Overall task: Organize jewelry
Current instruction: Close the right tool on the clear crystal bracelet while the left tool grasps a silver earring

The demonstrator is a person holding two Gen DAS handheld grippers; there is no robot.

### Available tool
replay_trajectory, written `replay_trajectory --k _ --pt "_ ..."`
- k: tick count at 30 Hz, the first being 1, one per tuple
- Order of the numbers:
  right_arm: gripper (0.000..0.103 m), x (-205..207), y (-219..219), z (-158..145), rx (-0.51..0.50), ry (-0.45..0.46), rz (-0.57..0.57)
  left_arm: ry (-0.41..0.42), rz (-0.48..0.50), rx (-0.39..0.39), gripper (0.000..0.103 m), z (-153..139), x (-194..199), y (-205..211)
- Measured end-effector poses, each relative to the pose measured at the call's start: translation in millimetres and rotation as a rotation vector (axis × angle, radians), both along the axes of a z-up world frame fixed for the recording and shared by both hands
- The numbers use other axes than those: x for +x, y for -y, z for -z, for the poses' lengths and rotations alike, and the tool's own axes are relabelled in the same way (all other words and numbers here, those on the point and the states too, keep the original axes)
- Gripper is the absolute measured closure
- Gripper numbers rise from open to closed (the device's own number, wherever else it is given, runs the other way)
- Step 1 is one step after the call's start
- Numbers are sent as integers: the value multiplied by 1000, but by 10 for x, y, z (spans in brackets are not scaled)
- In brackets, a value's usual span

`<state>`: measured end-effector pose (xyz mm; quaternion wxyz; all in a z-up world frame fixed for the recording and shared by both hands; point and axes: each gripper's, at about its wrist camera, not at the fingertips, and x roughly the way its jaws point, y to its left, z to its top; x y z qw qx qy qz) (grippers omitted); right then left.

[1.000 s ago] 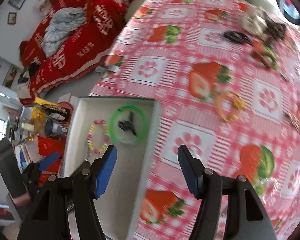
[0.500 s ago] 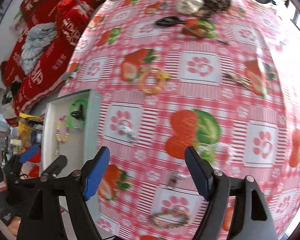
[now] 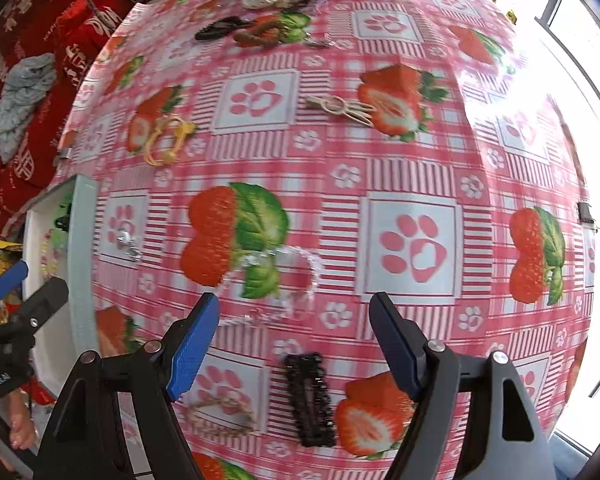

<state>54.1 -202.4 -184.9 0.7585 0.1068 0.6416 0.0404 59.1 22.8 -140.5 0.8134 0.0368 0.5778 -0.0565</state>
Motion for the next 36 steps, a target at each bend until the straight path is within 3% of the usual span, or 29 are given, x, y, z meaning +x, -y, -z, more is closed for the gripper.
replay_trajectory --k 11,15,20,25,31,34,36 --pt "23 19 64 161 -53 -10 -26 -37 7 -28 3 189 164 303" --pt "35 43 34 215 -75 1 -62 -76 -26 -27 6 356 248 358" --pt "41 75 -58 226 -122 33 -135 -92 -49 22 6 512 306 437" --pt "43 127 -210 248 -187 72 -224 -96 -82 55 6 621 341 437" --pt "46 165 -273 239 -184 102 -265 -114 -122 62 6 737 386 378" --pt "54 160 -297 224 -176 110 -282 -118 -131 49 6 771 403 347" --pt "66 135 -312 207 -173 117 -298 -119 -129 34 11 776 408 330"
